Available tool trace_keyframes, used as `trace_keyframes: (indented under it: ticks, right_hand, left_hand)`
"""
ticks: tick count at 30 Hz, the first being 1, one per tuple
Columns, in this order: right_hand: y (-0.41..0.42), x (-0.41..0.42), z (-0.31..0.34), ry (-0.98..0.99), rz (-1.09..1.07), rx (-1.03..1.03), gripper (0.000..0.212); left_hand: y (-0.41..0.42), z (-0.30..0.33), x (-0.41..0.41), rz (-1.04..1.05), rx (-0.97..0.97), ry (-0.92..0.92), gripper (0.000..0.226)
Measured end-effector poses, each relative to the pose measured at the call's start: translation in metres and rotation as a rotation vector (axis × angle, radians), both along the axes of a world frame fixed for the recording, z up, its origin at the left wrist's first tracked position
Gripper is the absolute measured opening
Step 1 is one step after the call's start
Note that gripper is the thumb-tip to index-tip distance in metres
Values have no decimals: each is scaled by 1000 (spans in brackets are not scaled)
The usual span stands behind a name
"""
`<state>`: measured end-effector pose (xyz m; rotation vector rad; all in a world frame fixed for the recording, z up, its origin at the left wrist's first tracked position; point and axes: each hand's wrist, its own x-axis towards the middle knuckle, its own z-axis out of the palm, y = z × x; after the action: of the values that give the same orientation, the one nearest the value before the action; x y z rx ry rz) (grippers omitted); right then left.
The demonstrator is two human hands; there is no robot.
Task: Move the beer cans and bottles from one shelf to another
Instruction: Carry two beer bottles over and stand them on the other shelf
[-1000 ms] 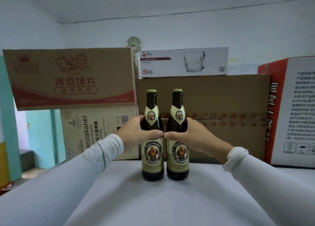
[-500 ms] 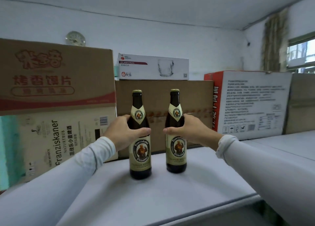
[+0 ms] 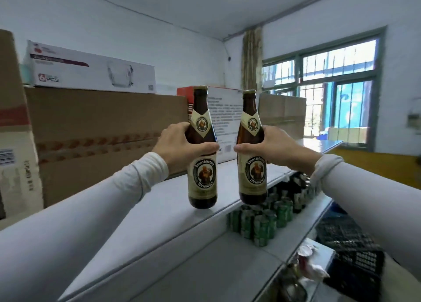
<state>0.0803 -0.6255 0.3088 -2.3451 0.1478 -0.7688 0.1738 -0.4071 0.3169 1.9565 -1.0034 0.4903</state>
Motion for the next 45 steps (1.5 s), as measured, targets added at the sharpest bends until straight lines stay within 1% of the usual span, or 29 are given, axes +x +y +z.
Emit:
trace_keyframes:
  ticks: [1,4,7,9,11,15,20,24,27,28,31,32,35,40,42,45]
  right_hand:
    - [-18,-15,-2,-2,-56,-15,52]
    - [-72,-64,-12,3,-171,-23,42]
    - [-127,-113,-25,20,-278,-13,53]
    - [-165,-144,-34,37,-321,13,49]
    - [-201,-174,-44,52,-367,18,45]
    - [-275,-222,-75,103,-477,4,52]
    - [-354,-255,-126,171,-583,30,59]
    - [-411,-250,-166,220,-632,56,61]
    - [-450,-236,-191,229,-599,106,51]
    - [-464,-229,-199,234,-592,115,53]
    - [-506,-202,-218,257,-583,117,74]
    - [-522,-192,-222,262,-577,113,77]
    - [-563,-160,-224,271,-554,131,74]
    - [-628,-110,-228,254,-506,125,70]
    - [-652,-90,-233,251,-481,130,67]
    - [-688,-56,-248,257,-423,153,68]
  left_hand:
    - [-21,-1,-8,-50,-4,-6,41]
    - [-88,-9,-32,-194,-16,1,41]
    - [-163,-24,-58,-303,-10,22,41]
    - [-215,-39,-77,-337,14,36,44]
    - [-265,-55,-97,-380,31,66,40]
    - [-355,-93,-134,-472,64,122,37]
    - [-446,-145,-160,-511,111,223,46]
    - [-505,-183,-162,-512,147,232,47]
    - [-544,-210,-148,-506,178,265,51]
    - [-556,-219,-141,-497,187,272,54]
    - [-598,-242,-116,-459,176,277,57]
    - [-612,-248,-107,-450,173,278,56]
    - [-653,-256,-80,-424,191,284,53]
    - [-712,-266,-32,-362,185,331,63]
    - [-729,-270,-18,-317,161,353,59]
    - [-750,-280,-1,-260,146,365,54]
